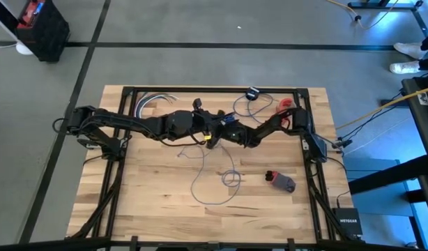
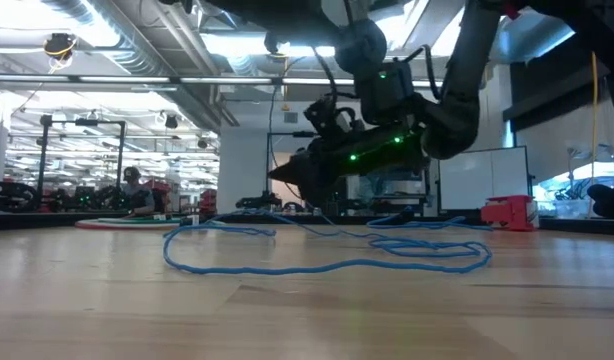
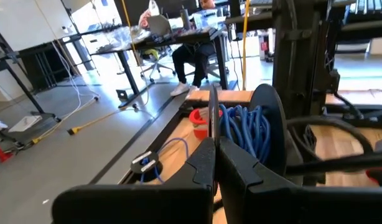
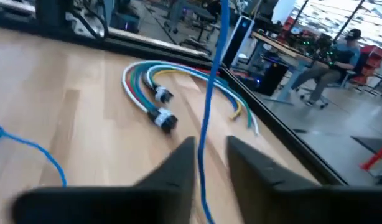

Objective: Coil cords
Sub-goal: Coil the blue wire onto the spool

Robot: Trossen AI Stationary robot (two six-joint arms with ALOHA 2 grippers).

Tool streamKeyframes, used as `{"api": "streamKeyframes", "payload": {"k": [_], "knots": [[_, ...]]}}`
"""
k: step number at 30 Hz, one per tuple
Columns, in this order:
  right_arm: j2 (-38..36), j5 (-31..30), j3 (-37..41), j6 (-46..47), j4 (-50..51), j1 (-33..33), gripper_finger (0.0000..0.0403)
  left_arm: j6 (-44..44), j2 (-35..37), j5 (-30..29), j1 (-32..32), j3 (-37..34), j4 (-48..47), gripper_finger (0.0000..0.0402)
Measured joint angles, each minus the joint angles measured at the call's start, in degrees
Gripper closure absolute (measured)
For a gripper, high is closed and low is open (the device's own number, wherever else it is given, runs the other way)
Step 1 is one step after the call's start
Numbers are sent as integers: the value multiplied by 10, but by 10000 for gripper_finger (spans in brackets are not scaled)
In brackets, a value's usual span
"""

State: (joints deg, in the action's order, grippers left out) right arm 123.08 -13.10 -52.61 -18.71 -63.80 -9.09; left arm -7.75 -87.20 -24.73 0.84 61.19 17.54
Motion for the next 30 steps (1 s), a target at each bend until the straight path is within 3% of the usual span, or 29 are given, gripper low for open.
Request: {"api": "streamKeyframes", "payload": {"k": [3, 14, 18, 25, 30], "knots": [[-16, 7, 37, -8, -15, 1, 389, -1, 0, -1, -1, 0, -4, 402], [-103, -56, 275, 50, -134, -37, 393, -4, 13, 3, -2, 0, -4, 402], [-145, -53, 322, 115, -197, -65, 398, -26, 14, 2, -8, 0, -31, 402], [-234, -13, 393, 233, -196, -106, 395, -72, 12, 1, -14, 0, -139, 402], [-301, 28, 422, 264, -196, -108, 399, -60, 12, -86, -3, 0, -183, 402]]}}
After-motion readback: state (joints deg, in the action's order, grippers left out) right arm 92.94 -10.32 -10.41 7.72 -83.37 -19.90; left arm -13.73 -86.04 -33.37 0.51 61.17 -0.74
